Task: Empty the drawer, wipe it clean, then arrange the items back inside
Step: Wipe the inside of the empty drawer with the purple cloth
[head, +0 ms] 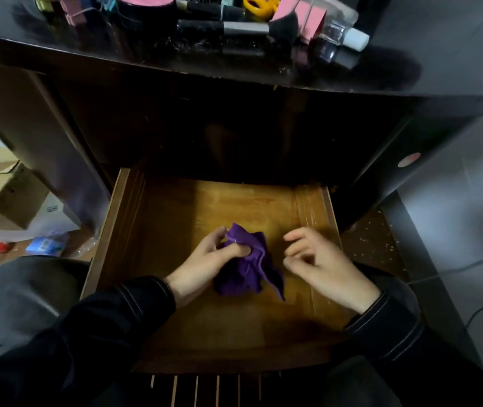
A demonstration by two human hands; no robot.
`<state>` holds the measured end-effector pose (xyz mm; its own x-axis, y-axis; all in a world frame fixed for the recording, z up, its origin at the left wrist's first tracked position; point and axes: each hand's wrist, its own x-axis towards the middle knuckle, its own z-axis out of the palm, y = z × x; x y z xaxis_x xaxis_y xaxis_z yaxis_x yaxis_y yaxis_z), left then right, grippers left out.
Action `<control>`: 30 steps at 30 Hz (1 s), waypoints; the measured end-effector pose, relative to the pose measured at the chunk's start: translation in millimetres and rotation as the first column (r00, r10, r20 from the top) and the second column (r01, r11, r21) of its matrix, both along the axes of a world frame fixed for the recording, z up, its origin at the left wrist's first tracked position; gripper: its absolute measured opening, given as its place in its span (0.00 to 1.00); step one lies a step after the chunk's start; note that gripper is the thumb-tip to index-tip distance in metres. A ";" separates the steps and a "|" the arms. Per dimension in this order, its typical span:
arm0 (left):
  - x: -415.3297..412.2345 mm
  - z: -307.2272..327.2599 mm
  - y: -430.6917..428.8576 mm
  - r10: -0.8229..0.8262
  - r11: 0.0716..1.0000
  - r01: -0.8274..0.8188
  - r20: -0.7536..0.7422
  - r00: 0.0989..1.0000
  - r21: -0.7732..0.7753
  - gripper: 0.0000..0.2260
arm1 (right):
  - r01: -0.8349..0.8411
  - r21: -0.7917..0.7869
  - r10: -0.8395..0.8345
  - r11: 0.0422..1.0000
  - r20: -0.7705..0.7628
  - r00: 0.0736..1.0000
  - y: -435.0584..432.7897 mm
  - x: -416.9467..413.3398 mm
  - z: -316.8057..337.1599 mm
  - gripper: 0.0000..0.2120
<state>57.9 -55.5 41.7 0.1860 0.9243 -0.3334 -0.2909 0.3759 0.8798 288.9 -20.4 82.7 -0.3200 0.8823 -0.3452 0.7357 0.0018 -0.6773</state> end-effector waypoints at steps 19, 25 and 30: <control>45.9 -58.7 -10.5 -0.763 0.578 0.813 -0.400 0.508 -0.071 0.12 | -0.253 0.650 0.035 0.717 0.329 0.944 26.4 12.8 -44.7 0.06; 52.7 -45.5 -11.6 -0.744 0.505 0.862 -0.483 0.462 0.048 0.08 | -0.062 0.618 -0.032 0.783 0.139 0.990 27.8 17.0 -41.9 0.04; 45.2 -39.3 -15.1 -0.723 0.587 0.807 -0.408 0.557 0.060 0.07 | -0.068 0.610 -0.023 0.790 0.139 0.990 28.1 16.4 -43.6 0.03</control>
